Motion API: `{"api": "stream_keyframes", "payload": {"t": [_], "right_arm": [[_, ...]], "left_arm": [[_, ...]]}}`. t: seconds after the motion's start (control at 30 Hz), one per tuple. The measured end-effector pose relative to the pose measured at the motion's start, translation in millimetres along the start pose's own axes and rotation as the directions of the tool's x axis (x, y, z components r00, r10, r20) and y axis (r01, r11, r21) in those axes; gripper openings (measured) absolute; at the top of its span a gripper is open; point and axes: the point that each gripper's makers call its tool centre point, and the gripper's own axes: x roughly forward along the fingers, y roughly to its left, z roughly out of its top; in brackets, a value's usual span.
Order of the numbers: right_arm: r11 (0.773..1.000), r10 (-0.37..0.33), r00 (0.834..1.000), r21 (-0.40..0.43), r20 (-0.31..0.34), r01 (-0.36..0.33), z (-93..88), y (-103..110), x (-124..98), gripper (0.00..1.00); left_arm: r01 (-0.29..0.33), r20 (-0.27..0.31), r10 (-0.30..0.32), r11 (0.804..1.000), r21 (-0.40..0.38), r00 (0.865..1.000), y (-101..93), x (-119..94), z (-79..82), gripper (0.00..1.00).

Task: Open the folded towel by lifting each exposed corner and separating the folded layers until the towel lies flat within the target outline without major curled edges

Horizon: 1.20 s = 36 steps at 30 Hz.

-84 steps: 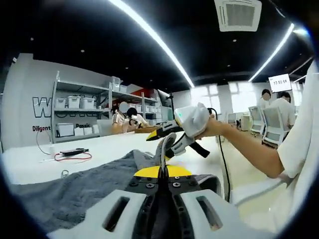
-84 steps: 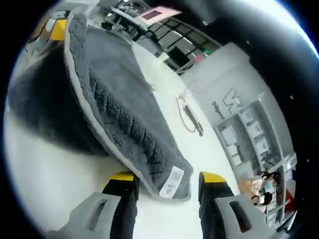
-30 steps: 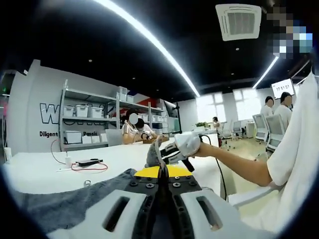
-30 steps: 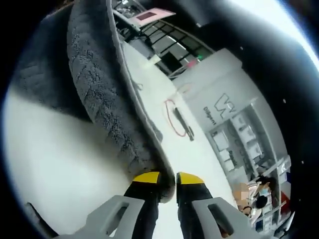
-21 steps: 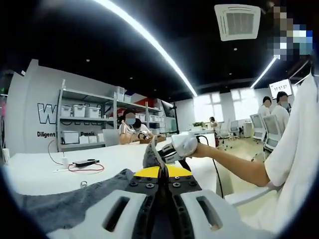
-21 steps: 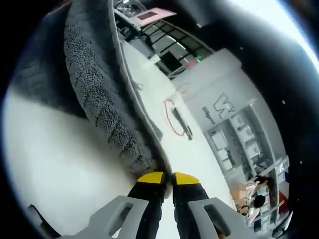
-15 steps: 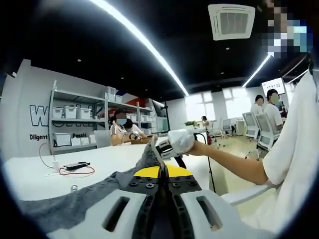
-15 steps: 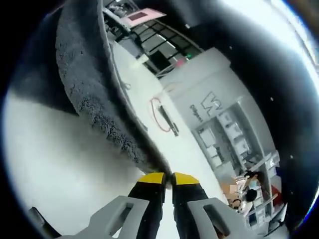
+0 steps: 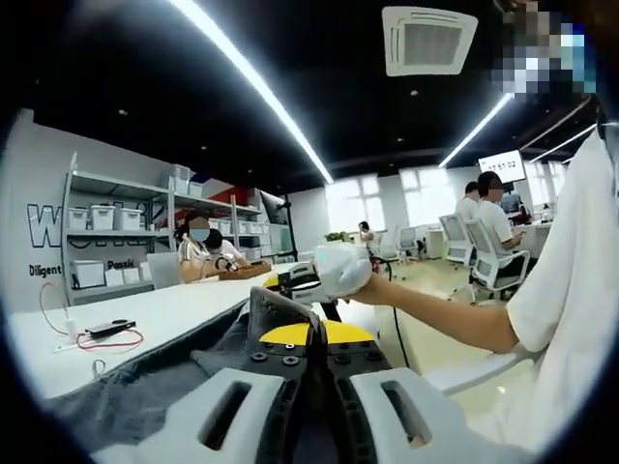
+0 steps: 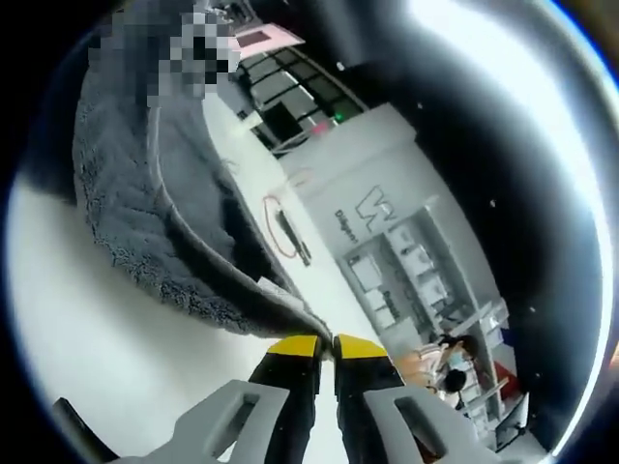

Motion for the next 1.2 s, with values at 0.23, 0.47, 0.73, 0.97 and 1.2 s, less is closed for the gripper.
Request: {"api": "stream_keyframes", "payload": {"t": [0.23,0.47,0.73,0.97,1.2], "right_arm": [[1.000,0.019,1.000,-0.025,-0.013,-0.019,-3.7,17.4,-6.0,0.00],[0.999,0.031,0.999,0.032,-0.028,-0.030,-24.7,3.5,15.0,0.00],[0.990,0.084,0.996,0.109,0.002,-0.084,-40.2,-1.7,33.8,0.00],[0.980,0.098,0.995,0.172,-0.002,-0.096,-62.1,-4.0,46.8,0.00],[0.974,0.133,0.991,0.189,-0.012,-0.128,-75.2,5.8,44.9,0.00]], "left_arm": [[0.067,-0.015,-0.067,0.998,-0.019,0.998,-12.4,16.7,-10.6,0.02],[0.146,-0.034,-0.147,0.989,-0.037,0.989,-50.4,44.1,-23.8,0.02],[0.195,-0.098,-0.191,0.980,0.032,0.977,-65.5,89.3,-28.6,0.02],[0.248,-0.149,-0.236,0.966,0.071,0.960,-75.0,114.7,-35.4,0.02],[0.286,-0.185,-0.271,0.956,0.058,0.945,-90.4,139.7,-51.9,0.02]]}}
